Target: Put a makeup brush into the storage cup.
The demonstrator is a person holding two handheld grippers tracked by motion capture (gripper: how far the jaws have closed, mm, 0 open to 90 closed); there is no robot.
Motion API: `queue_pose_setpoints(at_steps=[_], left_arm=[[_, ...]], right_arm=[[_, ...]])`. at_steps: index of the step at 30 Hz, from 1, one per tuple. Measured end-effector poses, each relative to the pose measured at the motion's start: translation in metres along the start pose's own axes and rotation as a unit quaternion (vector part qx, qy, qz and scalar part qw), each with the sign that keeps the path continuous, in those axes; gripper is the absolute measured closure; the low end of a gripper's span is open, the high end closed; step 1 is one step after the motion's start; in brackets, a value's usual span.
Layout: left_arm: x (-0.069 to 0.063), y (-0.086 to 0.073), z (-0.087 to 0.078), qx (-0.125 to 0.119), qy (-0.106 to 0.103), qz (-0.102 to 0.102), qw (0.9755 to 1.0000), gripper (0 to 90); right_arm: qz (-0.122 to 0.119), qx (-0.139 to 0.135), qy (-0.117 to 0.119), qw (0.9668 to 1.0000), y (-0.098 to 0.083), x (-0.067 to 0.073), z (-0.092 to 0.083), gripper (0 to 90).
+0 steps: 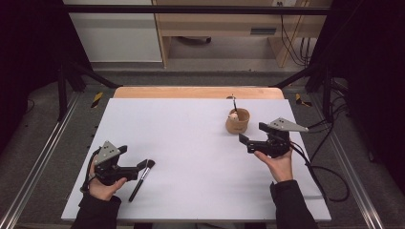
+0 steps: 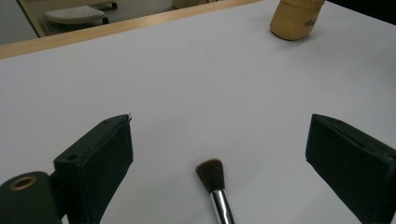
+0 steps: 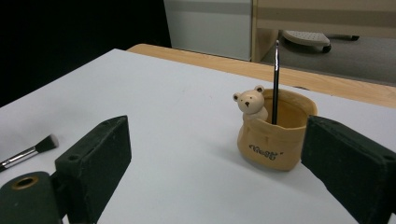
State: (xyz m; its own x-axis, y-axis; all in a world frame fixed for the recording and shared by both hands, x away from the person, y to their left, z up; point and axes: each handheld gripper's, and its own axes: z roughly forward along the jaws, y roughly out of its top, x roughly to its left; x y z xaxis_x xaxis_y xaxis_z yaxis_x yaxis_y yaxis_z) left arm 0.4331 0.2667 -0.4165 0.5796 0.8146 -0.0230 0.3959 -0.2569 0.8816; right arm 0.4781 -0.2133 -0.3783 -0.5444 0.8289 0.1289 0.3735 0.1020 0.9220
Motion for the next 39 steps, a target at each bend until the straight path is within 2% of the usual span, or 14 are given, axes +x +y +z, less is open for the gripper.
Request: queue_pose_setpoints(at_steps=[7,10,17,18,24,39], left_arm=[[0.000,0.000,0.000,0.000,0.000,0.001,1.0000,6.7],[0.000,0.000,0.000,0.000,0.000,0.001,1.0000,6.6],[0.000,-0.001,0.000,-0.001,-0.001,0.000,1.0000,6.5],[0.000,-0.001,0.000,-0.001,-0.001,0.000,1.0000,6.4],[0.000,-0.002,0.000,0.001,-0.001,0.001,1.0000,6.4],[0.000,-0.001,0.001,0.006,-0.004,0.004,1.0000,6.5]], right_arm=[[-0.005,-0.003,0.006,1.0000,-0.010,0.001,-0.010,7.8],[-0.015,0.003,0.009,0.9998,-0.019,0.003,-0.014,7.0],[-0.005,-0.003,0.016,0.9999,-0.030,0.006,-0.022,7.0],[-0.012,-0.003,0.015,0.9998,-0.032,0.006,-0.023,6.9],[-0.007,-0.008,0.021,0.9997,-0.036,0.009,-0.027,6.7],[0.000,-0.003,0.013,0.9999,-0.045,0.005,-0.029,6.7]])
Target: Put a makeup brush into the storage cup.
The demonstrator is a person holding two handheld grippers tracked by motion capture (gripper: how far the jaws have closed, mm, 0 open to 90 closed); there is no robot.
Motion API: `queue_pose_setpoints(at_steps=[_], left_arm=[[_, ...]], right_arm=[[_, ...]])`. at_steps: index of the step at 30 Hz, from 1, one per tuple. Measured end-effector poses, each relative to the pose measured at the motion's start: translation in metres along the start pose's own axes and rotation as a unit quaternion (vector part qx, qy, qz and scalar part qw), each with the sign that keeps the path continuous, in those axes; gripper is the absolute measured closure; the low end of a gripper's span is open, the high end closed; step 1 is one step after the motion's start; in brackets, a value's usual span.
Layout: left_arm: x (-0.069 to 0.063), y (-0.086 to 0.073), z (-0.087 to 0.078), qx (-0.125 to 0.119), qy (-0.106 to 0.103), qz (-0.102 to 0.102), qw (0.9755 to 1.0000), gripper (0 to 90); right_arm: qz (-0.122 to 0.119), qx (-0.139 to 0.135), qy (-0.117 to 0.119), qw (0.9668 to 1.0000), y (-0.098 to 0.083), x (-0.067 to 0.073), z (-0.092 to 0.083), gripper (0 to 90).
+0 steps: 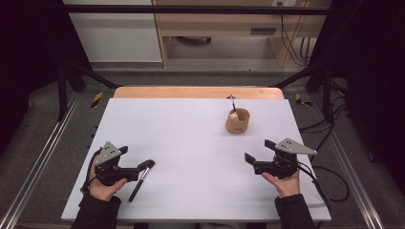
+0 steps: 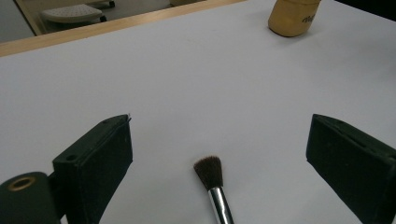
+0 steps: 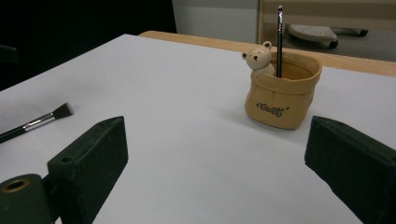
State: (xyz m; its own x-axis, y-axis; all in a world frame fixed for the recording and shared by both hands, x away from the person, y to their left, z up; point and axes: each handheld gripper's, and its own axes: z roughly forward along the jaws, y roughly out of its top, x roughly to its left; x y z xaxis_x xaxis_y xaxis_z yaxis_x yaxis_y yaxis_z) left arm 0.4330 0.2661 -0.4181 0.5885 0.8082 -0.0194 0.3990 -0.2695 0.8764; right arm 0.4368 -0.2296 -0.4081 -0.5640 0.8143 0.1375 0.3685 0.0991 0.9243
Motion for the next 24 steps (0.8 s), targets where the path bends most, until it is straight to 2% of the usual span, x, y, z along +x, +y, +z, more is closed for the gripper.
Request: queue_pose_setpoints(at_steps=[12,17,24], left_arm=[[0.000,0.000,0.003,0.018,-0.004,0.000,0.9998,7.0],[-0.002,-0.001,0.008,0.043,-0.006,0.009,0.9990,7.1],[-0.004,0.000,0.011,0.062,-0.009,0.018,0.9979,7.4]], right_arm=[[0.002,-0.003,0.001,1.0000,0.001,-0.001,-0.002,6.8],[-0.003,-0.002,0.003,1.0000,0.001,-0.001,-0.004,7.1],[-0.003,0.002,0.006,1.0000,0.001,0.000,-0.004,7.5]])
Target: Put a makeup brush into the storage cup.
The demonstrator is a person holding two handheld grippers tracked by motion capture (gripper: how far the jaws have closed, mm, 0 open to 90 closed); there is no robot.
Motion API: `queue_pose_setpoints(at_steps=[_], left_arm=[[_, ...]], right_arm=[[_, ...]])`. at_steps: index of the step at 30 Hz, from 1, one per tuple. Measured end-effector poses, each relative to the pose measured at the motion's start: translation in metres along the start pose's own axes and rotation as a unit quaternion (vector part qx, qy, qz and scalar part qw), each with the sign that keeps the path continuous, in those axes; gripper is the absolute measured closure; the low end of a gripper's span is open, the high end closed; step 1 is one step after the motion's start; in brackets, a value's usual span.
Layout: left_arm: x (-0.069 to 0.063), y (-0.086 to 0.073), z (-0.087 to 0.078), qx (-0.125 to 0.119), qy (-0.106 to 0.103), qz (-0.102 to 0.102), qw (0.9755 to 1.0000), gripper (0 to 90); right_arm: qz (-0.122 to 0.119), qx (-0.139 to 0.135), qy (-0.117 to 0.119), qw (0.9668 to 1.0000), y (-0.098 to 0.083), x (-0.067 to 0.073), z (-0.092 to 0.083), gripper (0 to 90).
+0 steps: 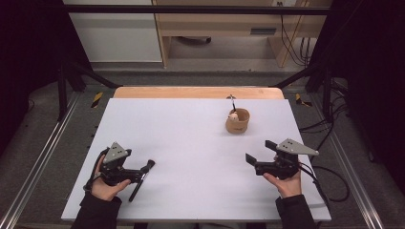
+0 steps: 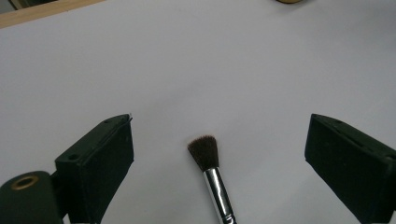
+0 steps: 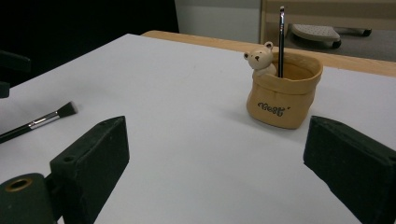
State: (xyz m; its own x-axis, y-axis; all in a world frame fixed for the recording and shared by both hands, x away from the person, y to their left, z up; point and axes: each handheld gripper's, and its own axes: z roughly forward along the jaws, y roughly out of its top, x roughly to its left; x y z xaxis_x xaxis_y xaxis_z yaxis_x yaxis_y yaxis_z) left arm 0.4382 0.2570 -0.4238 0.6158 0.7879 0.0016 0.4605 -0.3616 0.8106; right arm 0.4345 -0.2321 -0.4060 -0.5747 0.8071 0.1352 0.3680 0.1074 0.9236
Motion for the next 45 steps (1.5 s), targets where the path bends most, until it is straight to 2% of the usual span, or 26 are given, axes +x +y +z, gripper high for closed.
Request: queue_pose_setpoints(at_steps=[9,22,25,29,31,35,40,43,45], left_arm=[[0.000,-0.001,0.006,0.031,0.002,0.002,0.9995,8.2],[0.002,-0.006,0.016,0.076,0.009,0.005,0.9970,13.6],[0.001,-0.007,0.019,0.087,0.007,0.007,0.9961,16.7],[-0.001,-0.009,0.023,0.112,0.006,0.016,0.9935,19.2],[-0.003,-0.012,0.027,0.130,0.002,0.018,0.9914,21.7],[-0.004,-0.013,0.029,0.136,0.005,0.025,0.9903,25.0],[-0.004,-0.015,0.032,0.151,0.005,0.022,0.9883,30.0],[-0.004,-0.016,0.033,0.153,0.004,0.020,0.9880,34.1],[-0.004,-0.015,0.033,0.161,0.001,0.021,0.9867,37.0]], right_arm=[[0.005,0.006,-0.004,1.0000,0.000,-0.001,0.000,8.3],[0.003,0.014,-0.007,0.9999,-0.001,0.000,0.002,8.4],[0.005,0.012,-0.006,0.9999,-0.001,0.000,0.002,8.4],[0.002,0.015,-0.005,0.9999,-0.001,0.000,0.002,8.4],[0.005,0.013,-0.005,0.9999,-0.001,0.001,0.002,8.4],[0.006,0.013,-0.005,0.9999,-0.001,0.001,0.002,8.4],[0.002,0.015,-0.005,0.9999,-0.001,0.001,0.002,8.3],[0.005,0.013,-0.005,0.9999,-0.001,0.001,0.002,8.3],[0.004,0.014,-0.005,0.9999,-0.001,0.001,0.002,8.3]])
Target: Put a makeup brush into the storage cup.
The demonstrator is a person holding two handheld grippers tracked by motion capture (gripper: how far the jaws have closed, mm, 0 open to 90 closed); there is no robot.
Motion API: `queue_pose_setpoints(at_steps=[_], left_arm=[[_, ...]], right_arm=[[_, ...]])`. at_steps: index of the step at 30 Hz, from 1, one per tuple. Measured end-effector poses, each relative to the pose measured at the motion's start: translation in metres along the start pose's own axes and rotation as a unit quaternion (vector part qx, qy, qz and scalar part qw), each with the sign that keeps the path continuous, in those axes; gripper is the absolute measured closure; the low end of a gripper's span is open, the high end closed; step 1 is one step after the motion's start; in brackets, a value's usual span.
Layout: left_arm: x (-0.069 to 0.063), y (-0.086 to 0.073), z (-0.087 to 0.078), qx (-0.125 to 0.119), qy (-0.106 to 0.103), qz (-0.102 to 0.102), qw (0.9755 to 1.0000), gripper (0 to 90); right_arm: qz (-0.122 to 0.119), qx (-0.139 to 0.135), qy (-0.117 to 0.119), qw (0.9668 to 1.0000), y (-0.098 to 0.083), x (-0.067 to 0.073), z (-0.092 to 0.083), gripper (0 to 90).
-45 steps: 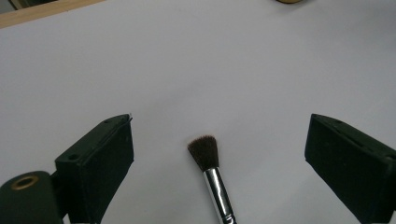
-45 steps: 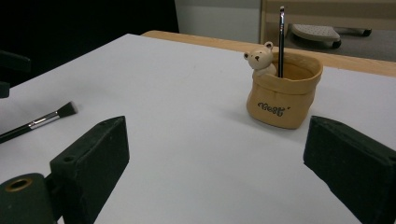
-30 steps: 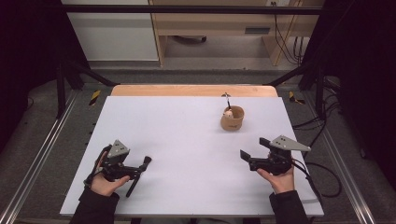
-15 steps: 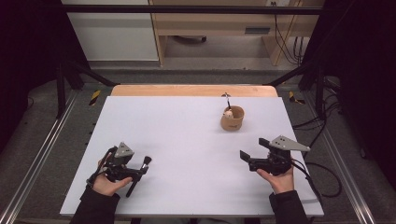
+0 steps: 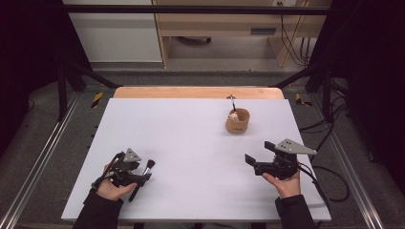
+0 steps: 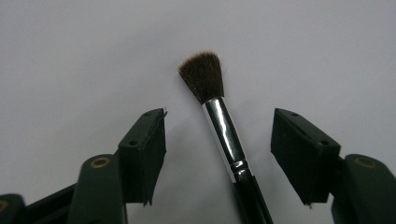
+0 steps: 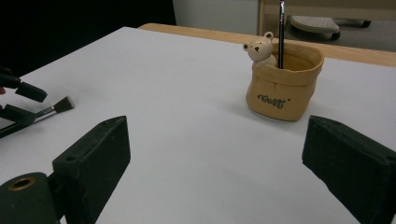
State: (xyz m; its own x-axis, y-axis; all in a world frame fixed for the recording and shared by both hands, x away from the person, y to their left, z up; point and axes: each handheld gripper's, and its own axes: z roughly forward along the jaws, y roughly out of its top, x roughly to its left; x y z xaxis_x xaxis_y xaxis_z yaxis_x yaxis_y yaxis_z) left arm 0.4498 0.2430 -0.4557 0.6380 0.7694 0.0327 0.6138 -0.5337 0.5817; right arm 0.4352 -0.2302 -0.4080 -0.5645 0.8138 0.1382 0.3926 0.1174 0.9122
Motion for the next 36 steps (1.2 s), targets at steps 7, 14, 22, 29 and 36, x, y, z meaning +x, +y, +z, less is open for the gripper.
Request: queue_pose_setpoints(at_steps=[7,14,22,29,36], left_arm=[[-0.0002,-0.0005,0.0035,0.018,-0.004,0.002,0.9998,44.5],[0.0000,-0.0010,0.0048,0.023,-0.010,0.001,0.9997,51.3],[-0.0003,-0.0009,0.0033,0.028,-0.013,-0.008,0.9995,58.2],[-0.0004,-0.0006,0.0027,0.031,-0.017,-0.013,0.9993,64.2],[-0.0003,-0.0006,0.0025,0.032,-0.018,-0.011,0.9992,68.2]], right_arm=[[0.000,0.001,0.000,1.0000,0.0000,0.0000,0.0000,8.3],[-0.002,0.003,0.000,1.0000,-0.0005,-0.0001,0.0006,8.3],[-0.003,0.004,-0.001,1.0000,-0.0008,-0.0001,0.0009,8.2],[-0.005,0.007,0.000,1.0000,-0.0012,-0.0001,0.0017,8.2],[-0.005,0.007,0.000,1.0000,-0.0012,-0.0002,0.0018,8.2]])
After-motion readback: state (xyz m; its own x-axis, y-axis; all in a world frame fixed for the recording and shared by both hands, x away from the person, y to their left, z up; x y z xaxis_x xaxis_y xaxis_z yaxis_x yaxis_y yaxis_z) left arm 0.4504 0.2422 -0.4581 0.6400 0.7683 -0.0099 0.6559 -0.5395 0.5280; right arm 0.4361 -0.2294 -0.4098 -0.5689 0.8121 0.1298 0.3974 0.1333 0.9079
